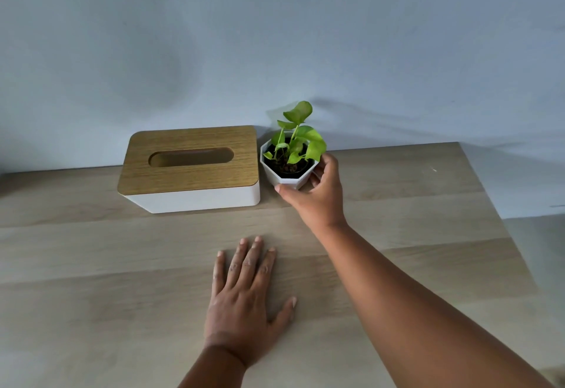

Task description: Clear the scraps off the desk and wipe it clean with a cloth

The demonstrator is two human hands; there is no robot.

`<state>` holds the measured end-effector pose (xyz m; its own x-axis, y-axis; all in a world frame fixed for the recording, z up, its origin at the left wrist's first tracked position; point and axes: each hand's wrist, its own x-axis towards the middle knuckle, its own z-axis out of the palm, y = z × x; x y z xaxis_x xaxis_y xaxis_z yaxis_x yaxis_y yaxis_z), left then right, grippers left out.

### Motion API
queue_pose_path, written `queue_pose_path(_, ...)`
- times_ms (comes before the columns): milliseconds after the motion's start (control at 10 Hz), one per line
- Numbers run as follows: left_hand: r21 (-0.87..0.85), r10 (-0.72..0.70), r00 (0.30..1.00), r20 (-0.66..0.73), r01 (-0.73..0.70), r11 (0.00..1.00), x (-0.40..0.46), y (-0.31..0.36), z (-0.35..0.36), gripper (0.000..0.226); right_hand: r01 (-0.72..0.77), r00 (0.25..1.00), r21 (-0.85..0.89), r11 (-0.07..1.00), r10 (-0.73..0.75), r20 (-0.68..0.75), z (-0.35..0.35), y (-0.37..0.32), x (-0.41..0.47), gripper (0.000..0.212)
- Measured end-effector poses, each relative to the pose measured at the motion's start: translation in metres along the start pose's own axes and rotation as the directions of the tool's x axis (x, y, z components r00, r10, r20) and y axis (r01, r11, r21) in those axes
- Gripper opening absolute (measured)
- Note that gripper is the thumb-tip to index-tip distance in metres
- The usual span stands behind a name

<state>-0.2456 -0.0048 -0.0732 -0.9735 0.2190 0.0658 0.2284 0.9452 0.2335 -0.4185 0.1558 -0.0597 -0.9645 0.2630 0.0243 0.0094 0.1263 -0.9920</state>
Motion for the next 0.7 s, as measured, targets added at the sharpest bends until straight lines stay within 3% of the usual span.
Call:
queue_pose_path(500,0.003,-0.012,1.000,0.022,0.012,1.000,0.001,-0.002,0.001,0.088,0.058,0.997,-0.106,0.993,-0.052,0.055,-0.008,0.006,-0.003,0.106)
queue_pose_path(700,-0.026,0.009,1.000,-0.025,-0.010,1.000,0.001,0.001,0.002,0.088,0.113,0.994,-0.268,0.957,-0.104,0.046,-0.025,0.005,-0.029,0.103)
